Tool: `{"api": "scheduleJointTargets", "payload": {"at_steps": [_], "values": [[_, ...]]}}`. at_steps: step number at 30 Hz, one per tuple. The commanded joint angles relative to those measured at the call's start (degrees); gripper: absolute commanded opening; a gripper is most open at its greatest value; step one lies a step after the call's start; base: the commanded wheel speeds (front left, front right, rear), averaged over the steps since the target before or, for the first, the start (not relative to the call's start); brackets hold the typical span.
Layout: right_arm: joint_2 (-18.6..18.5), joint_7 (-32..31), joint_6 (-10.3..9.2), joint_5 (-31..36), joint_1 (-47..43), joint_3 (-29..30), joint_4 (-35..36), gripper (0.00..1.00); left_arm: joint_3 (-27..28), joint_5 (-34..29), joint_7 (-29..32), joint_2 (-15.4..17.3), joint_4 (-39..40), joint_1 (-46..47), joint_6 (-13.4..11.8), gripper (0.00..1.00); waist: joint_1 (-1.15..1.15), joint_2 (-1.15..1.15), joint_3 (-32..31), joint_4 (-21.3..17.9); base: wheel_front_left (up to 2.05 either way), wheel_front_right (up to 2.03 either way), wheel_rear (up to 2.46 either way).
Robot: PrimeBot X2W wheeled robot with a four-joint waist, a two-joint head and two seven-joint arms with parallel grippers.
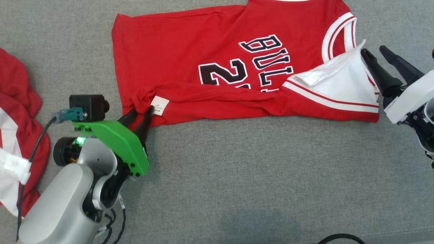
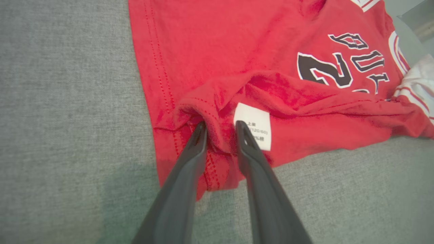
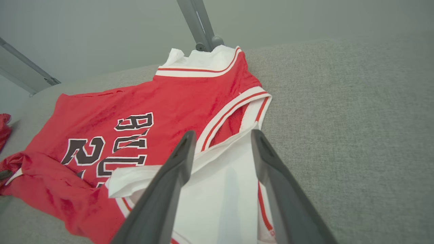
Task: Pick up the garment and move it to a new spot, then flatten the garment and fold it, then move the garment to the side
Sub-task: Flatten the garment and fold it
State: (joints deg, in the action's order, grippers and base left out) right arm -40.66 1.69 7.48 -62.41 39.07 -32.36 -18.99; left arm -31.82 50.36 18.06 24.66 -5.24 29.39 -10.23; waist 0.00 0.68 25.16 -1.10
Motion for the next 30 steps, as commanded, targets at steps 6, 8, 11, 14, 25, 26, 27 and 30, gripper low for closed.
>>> {"api": "scheduleJointTargets", "payload": {"at_steps": [6,8,11,14,25,26,27,30], "values": [[-4.89,5.84,0.01,5.01,-6.7,0.35,3.24,1.0,2.97,1.69,-3.97,3.86,11.52,-12.53,-3.85,1.0,0.0,-0.68,-5.82,-1.29,0.0,0.0,0.0],[-5.62,5.64,0.01,5.26,-8.46,0.93,4.0,1.0,3.71,2.08,-4.35,4.46,12.8,-14.3,-4.88,1.0,0.0,-0.68,-6.09,-1.29,0.0,0.0,0.0],[-6.75,3.54,0.01,6.39,-13.48,2.91,5.4,1.0,4.9,1.99,-4.75,5.21,14.37,-17.38,-7.14,1.0,0.0,-0.68,-5.81,-1.41,0.0,0.0,0.0],[-5.32,0.64,0.01,7.5,-16.87,5.31,5.36,1.0,5.11,2.66,-4.49,4.29,13.58,-16.88,-8.1,1.0,0.0,-0.68,-4.92,-1.47,0.0,0.0,0.0],[4.45,-9.06,0.01,12.03,-17.71,9.49,5.35,1.0,2.67,1.85,-1.81,0.96,2.22,-7.36,-6.42,1.0,0.0,-0.68,-1.64,-1.39,0.0,0.0,0.0],[5.09,-9.79,0.01,12.16,-17.63,9.74,5.25,1.0,2.42,1.94,-1.41,0.77,1.39,-7.03,-6.24,1.0,0.0,-0.68,-1.52,-1.33,0.0,0.0,0.0],[5.65,-10.59,0.01,12.17,-17.57,9.92,5.11,1.0,2.19,1.66,-1.28,0.78,0.51,-6.63,-6.05,1.0,0.0,-0.68,-1.41,-1.26,0.0,0.0,0.0],[6.98,-12.95,0.01,12.49,-16.96,10.28,4.61,1.0,1.79,1.26,-0.99,0.63,-2.28,-5.57,-5.94,1.0,0.0,-0.68,-1.18,-1.07,0.0,0.0,0.0]]}}
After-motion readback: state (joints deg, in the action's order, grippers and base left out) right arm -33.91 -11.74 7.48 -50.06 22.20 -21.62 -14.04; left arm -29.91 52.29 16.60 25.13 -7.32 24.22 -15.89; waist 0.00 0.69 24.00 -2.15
